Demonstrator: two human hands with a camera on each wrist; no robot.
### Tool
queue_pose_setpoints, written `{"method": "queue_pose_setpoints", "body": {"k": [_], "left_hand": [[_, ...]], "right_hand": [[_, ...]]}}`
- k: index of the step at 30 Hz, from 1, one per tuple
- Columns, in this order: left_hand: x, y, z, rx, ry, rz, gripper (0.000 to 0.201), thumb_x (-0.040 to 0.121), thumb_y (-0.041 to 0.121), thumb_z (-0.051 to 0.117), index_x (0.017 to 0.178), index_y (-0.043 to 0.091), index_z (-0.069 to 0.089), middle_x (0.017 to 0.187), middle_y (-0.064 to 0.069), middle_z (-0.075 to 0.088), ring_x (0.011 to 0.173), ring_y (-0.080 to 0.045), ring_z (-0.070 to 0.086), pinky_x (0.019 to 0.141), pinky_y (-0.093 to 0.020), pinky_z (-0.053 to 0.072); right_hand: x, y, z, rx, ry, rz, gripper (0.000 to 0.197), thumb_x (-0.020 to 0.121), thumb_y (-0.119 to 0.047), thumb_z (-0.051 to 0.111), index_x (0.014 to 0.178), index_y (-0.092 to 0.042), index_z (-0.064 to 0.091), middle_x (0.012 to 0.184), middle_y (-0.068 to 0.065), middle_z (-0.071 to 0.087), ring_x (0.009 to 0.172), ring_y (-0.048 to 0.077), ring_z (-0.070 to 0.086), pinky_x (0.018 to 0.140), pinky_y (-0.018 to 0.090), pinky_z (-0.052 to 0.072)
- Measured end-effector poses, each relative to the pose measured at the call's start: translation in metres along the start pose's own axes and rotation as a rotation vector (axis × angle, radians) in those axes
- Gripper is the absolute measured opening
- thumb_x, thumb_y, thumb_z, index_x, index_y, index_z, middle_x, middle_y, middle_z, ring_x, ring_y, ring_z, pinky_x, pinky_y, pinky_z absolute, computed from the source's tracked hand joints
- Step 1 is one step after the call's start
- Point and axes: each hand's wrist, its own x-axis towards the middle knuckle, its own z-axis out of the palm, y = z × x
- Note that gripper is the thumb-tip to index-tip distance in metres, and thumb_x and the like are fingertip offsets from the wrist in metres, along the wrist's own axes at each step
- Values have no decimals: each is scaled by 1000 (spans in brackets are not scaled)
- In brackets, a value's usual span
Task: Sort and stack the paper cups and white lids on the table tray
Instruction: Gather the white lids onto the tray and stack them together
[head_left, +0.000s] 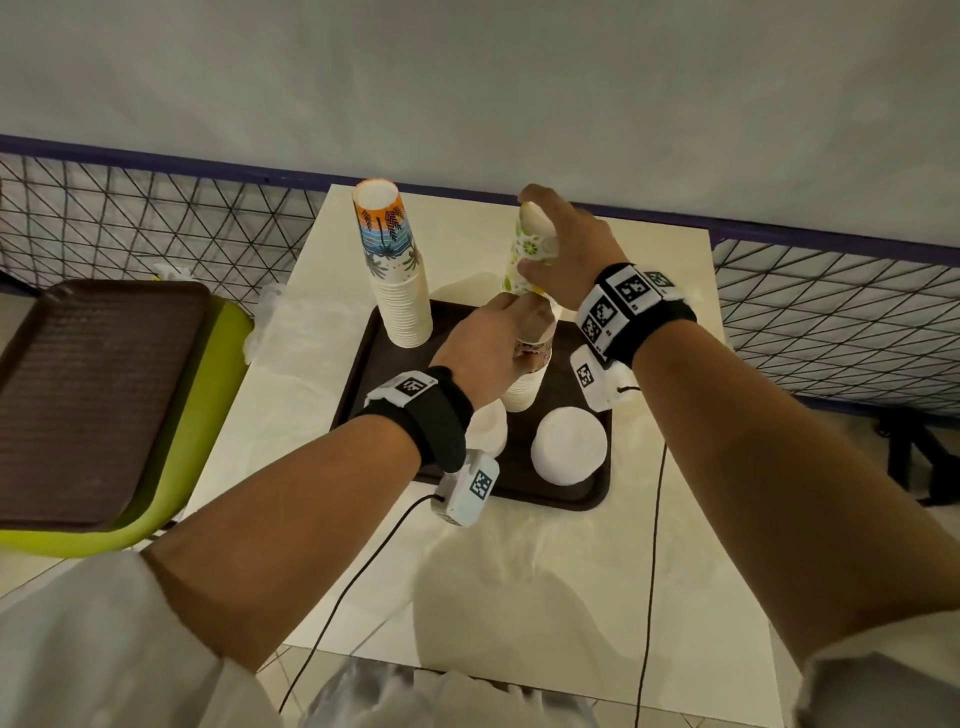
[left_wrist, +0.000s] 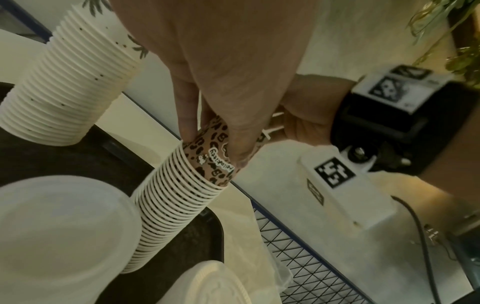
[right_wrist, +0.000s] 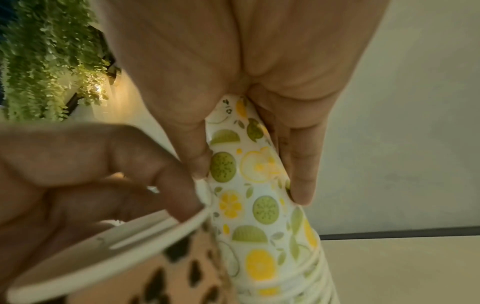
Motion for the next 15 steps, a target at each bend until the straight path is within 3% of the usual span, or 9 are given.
{"method": "queue_pose_setpoints", "body": {"k": [7,10,15], "left_hand": [[-5,-15,-6,-58,22,7,46,89,22,76,129,24,54,130,-1,59,102,-25,64,87,-43,56],[0,-19,-8,-45,41,-1,47,88,19,77,129,23,54,132,-3,59,110,-27,62,93,-41,55],[8,-26,-12,-31,67,-28,49,87,15,76,129,23,53,130,-6,57,110,-30,62,92,-39,56]], "right_hand": [[-24,30,-23,-7,63,83,67,86,-20,72,140,-40,38,128,7,59,112,31,57,86,36,49],[-34,37,-28,-15,84,125,69,86,-22,72,141,-43,37,127,11,59,114,34,58,89,39,51],[-52,43,-31,8,116,174,71,85,-25,74,143,-44,37,119,11,60,109,35,59,84,38,51]]}}
